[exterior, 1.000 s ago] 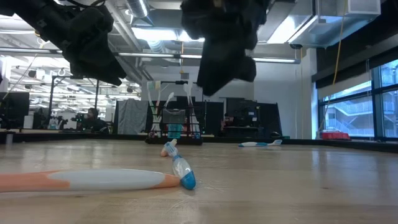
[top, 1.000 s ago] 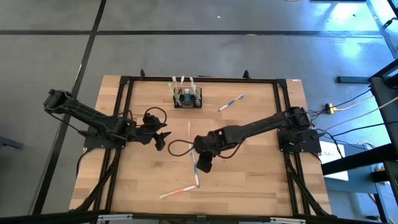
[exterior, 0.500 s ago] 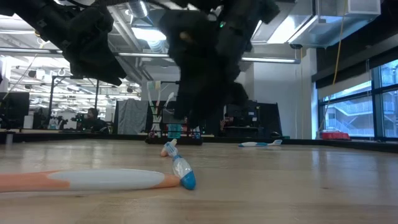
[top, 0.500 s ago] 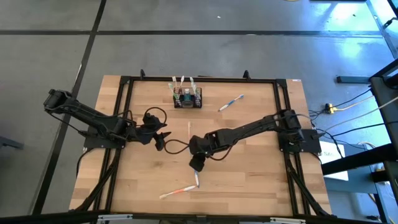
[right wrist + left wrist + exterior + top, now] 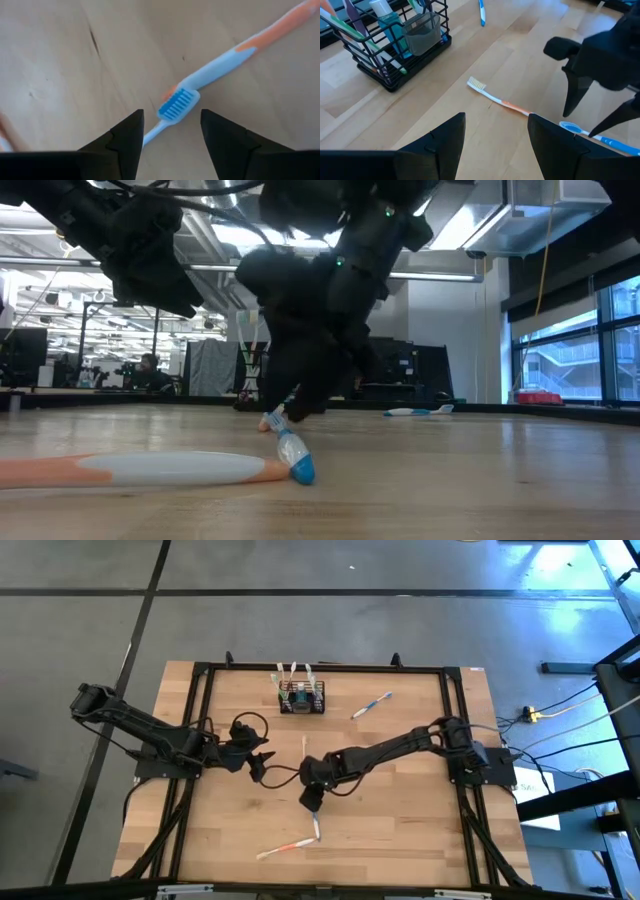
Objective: Pick & Place toothbrushing station
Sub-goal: Put the bottom blue toothbrush into the black wire organizer
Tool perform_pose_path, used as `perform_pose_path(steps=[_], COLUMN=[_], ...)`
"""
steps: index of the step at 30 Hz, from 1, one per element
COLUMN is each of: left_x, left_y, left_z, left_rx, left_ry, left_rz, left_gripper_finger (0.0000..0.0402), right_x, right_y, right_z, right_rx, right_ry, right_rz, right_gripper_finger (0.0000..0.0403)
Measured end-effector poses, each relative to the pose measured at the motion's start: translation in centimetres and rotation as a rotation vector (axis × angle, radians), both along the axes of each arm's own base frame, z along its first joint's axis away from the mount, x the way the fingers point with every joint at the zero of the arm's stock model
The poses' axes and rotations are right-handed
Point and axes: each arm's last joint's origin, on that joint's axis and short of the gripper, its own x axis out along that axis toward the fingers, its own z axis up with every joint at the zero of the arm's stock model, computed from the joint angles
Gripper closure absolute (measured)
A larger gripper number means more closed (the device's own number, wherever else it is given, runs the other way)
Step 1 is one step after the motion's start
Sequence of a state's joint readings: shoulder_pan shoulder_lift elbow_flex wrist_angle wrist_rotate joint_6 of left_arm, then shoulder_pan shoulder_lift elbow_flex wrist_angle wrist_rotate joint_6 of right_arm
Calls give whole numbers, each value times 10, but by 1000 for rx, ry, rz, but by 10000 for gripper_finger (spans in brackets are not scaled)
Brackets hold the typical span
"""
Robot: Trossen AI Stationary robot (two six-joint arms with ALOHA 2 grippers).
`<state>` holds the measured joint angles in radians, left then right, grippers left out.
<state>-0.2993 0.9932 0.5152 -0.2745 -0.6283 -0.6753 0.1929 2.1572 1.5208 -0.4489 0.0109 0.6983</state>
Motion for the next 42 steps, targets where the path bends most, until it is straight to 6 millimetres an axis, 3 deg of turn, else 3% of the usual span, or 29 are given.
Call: perform_pose_path(steps=[10,19,35,42], left_x=[0,0,0,0], left_y=[0,0,0,0], left_z=[0,0,0,0], left_rx=[0,0,0,0], left_ry=[-1,0,0,0], left_rz=[0,0,0,0], left_gripper_finger=[190,190,190,190], right_x=[2,5,0,-1], right_y=[0,-15,-17,-18], right_z=[-11,-12,-13,-14], right_rx=[-13,-86,-120,-135], right_ry=[9,-2,59,71], right_rz=[2,-54,-6,32], right_gripper_finger=[207,212,343,360])
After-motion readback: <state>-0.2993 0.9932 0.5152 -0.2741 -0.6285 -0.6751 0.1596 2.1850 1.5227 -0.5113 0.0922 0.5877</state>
